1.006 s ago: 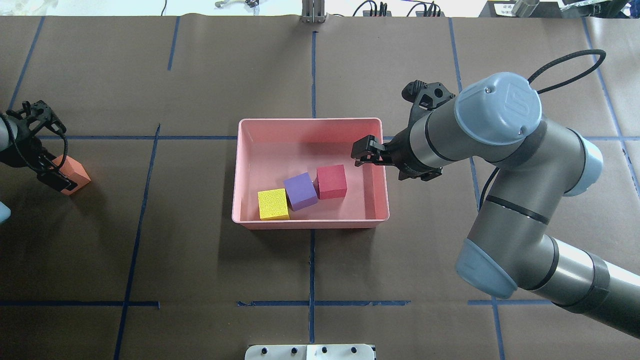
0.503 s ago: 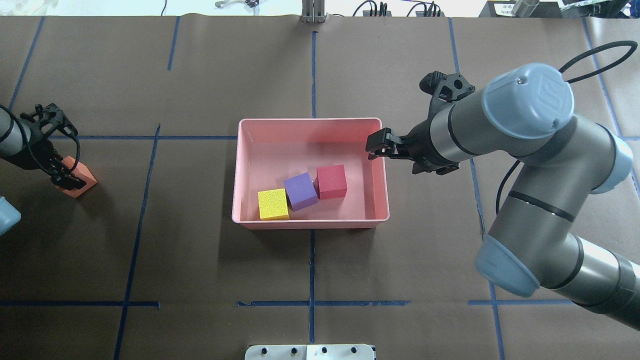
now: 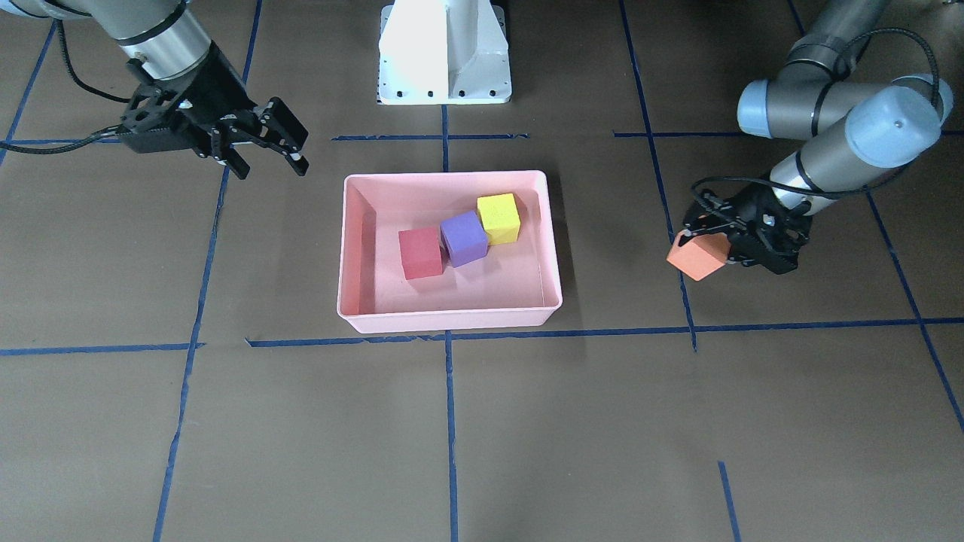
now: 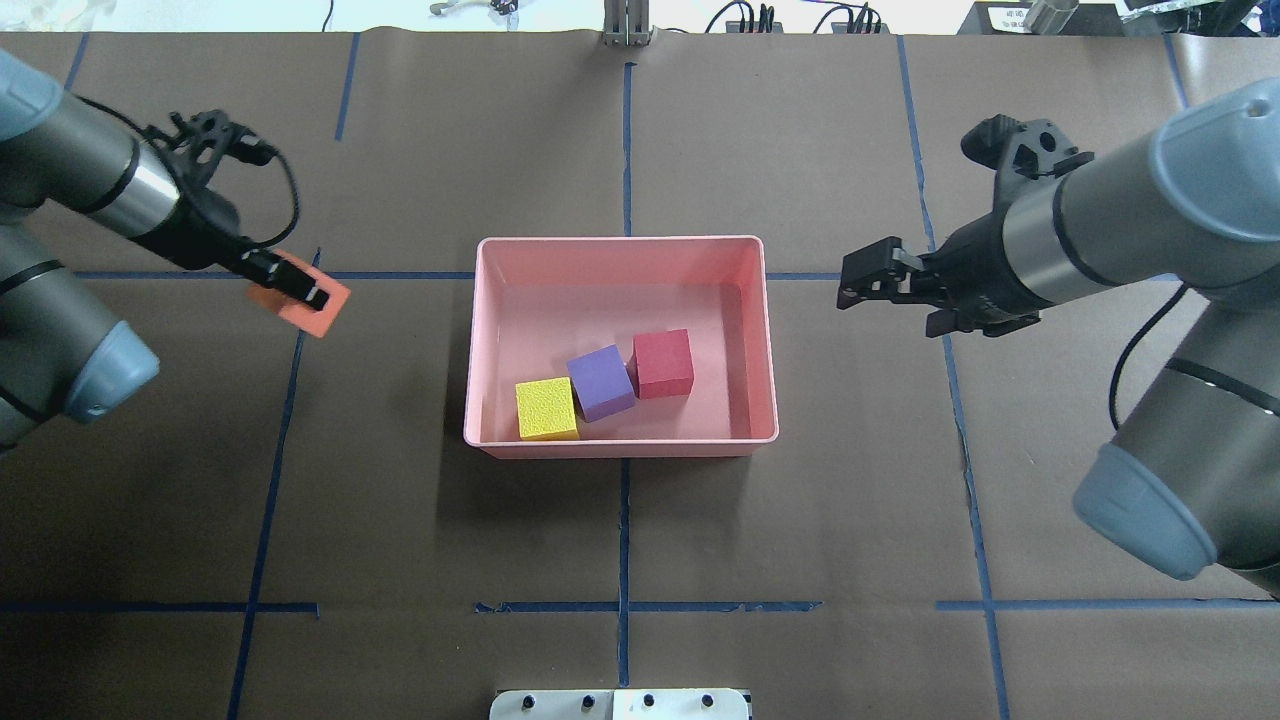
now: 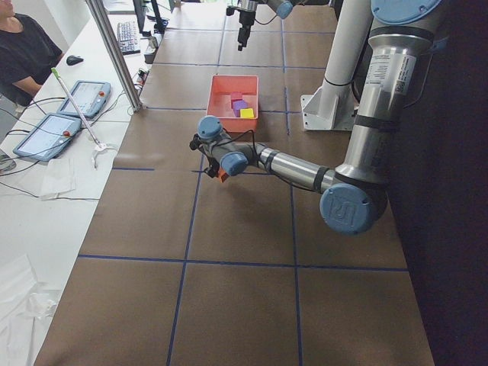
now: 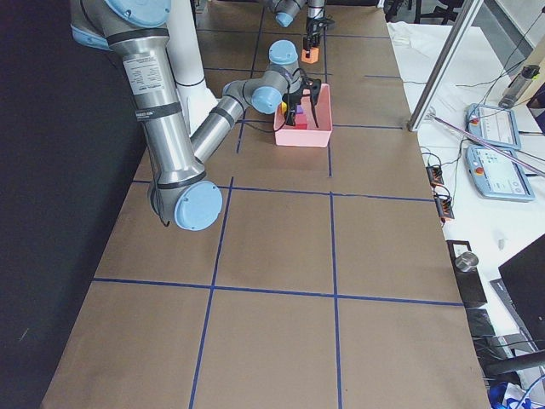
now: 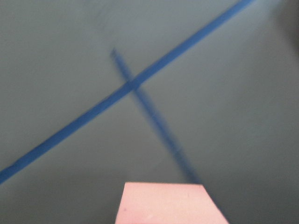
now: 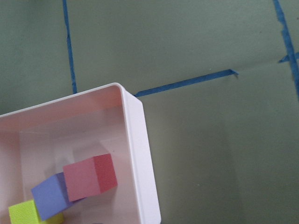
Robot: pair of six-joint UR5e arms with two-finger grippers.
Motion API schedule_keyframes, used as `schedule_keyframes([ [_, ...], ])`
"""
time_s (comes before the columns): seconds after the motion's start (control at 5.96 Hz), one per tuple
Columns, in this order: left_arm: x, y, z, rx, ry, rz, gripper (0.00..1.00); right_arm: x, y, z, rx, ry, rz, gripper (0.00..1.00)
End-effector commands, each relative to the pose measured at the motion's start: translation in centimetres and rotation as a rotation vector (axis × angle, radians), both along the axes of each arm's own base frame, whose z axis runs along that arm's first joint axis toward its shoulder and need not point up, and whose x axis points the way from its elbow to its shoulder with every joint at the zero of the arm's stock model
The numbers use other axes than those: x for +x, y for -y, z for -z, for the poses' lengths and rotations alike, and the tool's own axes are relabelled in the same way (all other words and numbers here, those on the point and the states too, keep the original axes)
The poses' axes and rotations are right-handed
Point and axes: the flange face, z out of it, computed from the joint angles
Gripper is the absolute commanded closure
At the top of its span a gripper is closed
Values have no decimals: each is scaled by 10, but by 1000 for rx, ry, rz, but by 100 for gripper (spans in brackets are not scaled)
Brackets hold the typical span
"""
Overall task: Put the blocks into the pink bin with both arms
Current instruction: 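Carry the orange cube into the bin with the left gripper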
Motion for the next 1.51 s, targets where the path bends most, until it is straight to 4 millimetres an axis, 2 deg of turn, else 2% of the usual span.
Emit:
schedule_keyframes([
  [0.0, 53, -19, 127, -183, -131, 46, 100, 36, 1, -40, 44, -58, 39, 0],
  [0.17, 109, -47, 166, -232, -144, 98, 98, 38, 1, -45, 44, -66, 40, 0],
  [0.34, 159, -77, 167, -178, -121, 159, 94, 39, 1, -47, 41, -70, 38, 0],
  [0.5, 164, -77, 163, -163, -114, 183, 60, 41, -1, -51, 36, -75, 35, 0],
  [0.67, 162, -76, 159, -152, -109, 183, 15, 44, -4, -54, 32, -79, 35, 0],
  [0.84, 152, -66, 159, -87, -106, 179, 0, 45, -6, -59, 24, -85, 37, 0],
  [1.17, 138, -61, 148, -93, -97, 197, 0, 49, -4, -60, 15, -79, 42, 0],
  [1.34, 105, -67, 133, -93, -99, 214, 0, 71, -2, -74, -8, -66, 72, 0],
])
